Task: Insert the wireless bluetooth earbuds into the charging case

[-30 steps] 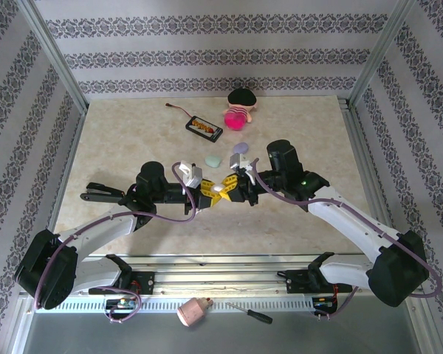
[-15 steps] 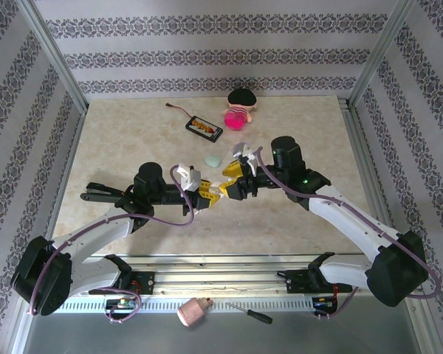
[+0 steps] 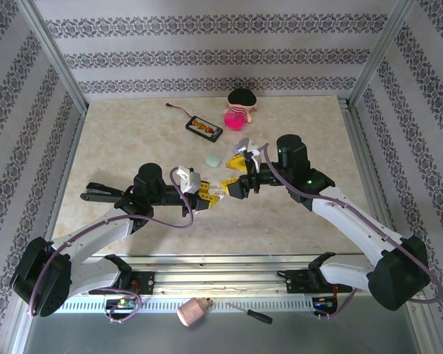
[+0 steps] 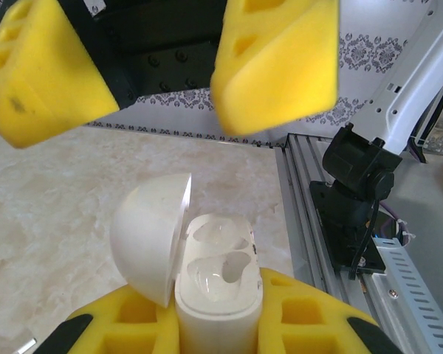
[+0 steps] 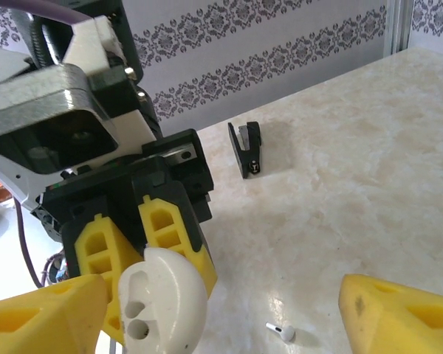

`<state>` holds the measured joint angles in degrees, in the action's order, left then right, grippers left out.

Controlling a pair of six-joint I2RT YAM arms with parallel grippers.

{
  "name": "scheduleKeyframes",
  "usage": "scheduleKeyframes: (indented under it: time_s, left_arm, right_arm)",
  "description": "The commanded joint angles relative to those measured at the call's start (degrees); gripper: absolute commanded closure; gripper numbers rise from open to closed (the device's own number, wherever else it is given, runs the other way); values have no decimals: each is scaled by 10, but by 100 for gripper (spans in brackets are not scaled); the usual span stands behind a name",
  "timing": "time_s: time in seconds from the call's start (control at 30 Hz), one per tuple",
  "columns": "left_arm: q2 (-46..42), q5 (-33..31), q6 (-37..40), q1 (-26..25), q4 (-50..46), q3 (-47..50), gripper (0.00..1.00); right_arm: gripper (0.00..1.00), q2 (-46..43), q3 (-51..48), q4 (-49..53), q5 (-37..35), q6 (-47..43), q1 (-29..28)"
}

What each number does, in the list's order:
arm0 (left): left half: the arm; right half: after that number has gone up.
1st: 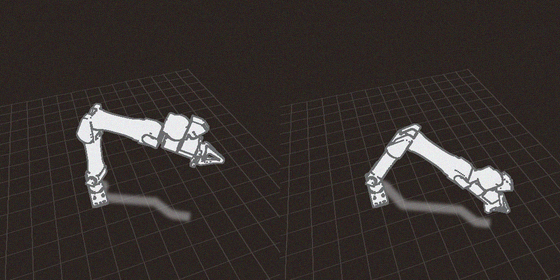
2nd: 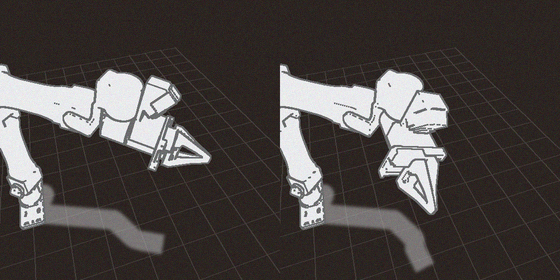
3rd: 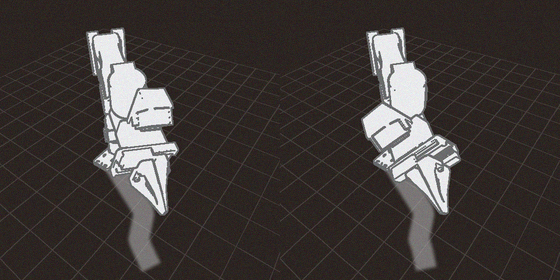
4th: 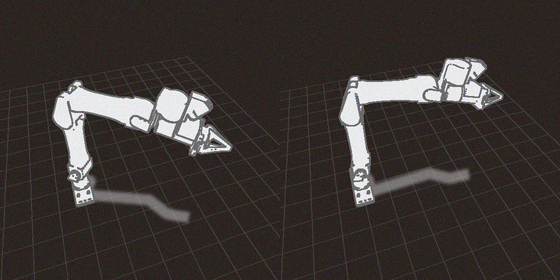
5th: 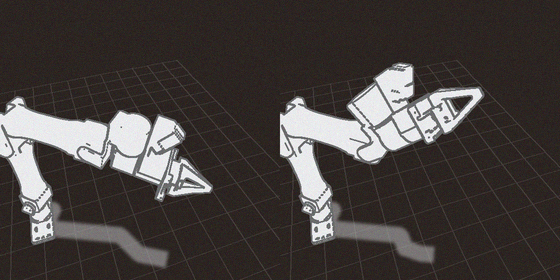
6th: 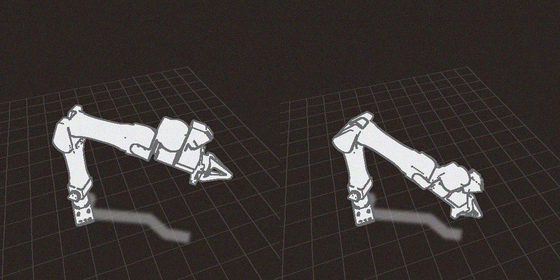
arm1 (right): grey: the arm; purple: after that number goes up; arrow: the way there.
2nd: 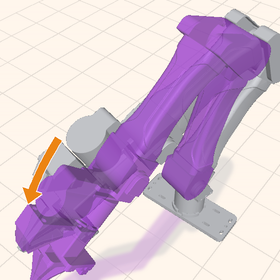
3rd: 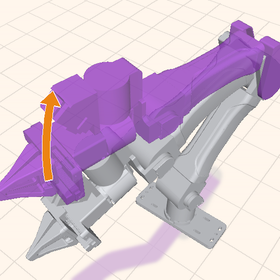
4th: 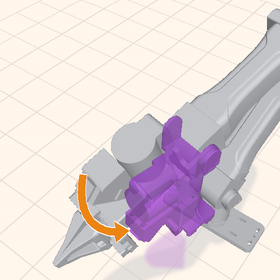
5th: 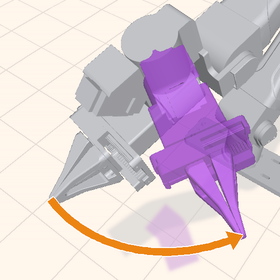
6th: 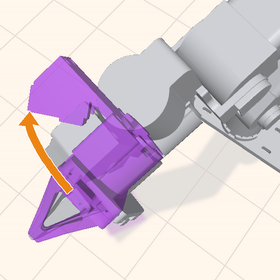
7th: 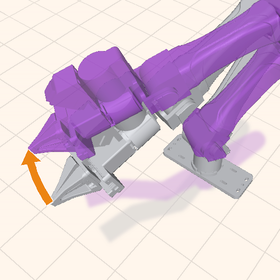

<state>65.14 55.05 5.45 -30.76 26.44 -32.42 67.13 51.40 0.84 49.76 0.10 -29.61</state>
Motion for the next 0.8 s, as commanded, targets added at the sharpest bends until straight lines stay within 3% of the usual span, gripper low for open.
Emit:
scheduleKeyframes:
  time_s: [0.0, 0.2, 0.3, 0.53, 0.77]
  left_arm:
    - [3, 3, 16, -2, 5, 11, 98]
    - [0, -18, 27, 13, 22, 32, 99]
    - [1, -23, 30, 18, 30, 38, 99]
    - [9, 3, 0, 18, 69, 39, 99]
    - [10, 34, -29, 18, 86, 34, 99]
  right_arm:
    - [13, -19, 2, 0, 0, -15, 3]
    - [7, -18, 5, 13, -84, 54, 16]
    - [7, -23, -3, 19, -97, 37, 14]
    - [25, -1, -1, 46, -52, -20, -34]
    - [51, 34, 1, 39, -15, -34, -39]
